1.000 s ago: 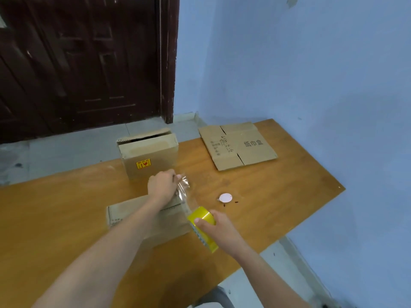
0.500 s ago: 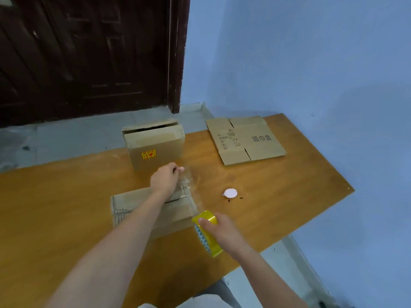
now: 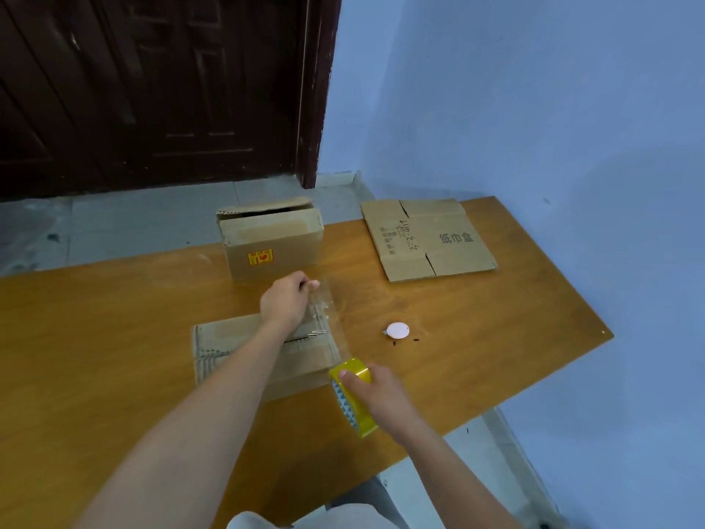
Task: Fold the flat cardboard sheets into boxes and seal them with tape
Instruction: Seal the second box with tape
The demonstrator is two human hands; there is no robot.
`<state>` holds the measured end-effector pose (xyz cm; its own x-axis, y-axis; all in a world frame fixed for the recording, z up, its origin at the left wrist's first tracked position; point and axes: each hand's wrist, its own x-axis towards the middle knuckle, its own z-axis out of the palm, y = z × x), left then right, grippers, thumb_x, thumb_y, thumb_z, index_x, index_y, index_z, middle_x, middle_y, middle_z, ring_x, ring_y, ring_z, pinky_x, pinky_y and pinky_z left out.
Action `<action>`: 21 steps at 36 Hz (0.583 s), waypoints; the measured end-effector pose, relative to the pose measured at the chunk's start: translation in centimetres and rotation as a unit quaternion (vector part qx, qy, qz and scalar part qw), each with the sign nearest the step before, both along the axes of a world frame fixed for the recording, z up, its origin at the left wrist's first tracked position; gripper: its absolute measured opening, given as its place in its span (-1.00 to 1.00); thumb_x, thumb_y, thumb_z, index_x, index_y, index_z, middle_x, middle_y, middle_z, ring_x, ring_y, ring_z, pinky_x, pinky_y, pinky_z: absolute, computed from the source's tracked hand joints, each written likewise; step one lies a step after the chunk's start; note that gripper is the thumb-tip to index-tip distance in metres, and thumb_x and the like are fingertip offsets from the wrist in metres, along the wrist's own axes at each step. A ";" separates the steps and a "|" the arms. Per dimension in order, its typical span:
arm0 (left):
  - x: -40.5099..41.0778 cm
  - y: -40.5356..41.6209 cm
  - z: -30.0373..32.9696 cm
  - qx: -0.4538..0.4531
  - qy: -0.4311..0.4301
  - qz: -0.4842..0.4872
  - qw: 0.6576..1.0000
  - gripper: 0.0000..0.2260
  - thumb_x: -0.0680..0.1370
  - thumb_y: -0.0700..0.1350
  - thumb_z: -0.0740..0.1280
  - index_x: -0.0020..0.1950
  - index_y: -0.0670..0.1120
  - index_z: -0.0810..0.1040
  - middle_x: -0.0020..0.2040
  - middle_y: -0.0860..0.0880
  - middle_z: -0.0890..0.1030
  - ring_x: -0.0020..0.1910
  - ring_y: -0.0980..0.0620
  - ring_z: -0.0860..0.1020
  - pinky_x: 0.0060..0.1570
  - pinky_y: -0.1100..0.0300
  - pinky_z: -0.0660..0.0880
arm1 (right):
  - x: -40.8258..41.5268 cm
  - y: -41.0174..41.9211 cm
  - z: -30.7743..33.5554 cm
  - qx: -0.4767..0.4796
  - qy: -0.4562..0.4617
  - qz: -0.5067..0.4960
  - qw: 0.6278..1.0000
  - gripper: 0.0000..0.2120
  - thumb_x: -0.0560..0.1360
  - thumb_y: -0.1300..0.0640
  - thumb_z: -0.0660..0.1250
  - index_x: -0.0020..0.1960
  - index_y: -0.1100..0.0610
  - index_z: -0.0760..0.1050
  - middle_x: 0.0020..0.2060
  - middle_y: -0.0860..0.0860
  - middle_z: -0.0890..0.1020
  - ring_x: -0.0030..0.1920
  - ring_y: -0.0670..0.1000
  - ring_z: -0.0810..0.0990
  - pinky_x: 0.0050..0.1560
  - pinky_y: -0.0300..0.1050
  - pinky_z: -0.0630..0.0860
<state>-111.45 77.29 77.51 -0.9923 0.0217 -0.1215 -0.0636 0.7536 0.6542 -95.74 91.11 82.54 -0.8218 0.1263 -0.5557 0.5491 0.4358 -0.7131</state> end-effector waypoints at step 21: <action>-2.8 -0.2 0.3 0.038 -0.227 -0.038 0.972 -0.75 0.54 0.03 0.34 -0.07 -0.16 0.63 -0.04 -0.11 0.60 0.02 -0.10 0.53 0.09 0.02 0.46 | -0.2 -0.4 -2.1 0.006 0.005 0.014 1.000 -0.74 0.53 -0.10 0.27 -0.04 0.11 0.52 -0.20 0.01 0.60 -0.12 0.05 0.59 -0.04 0.01 0.54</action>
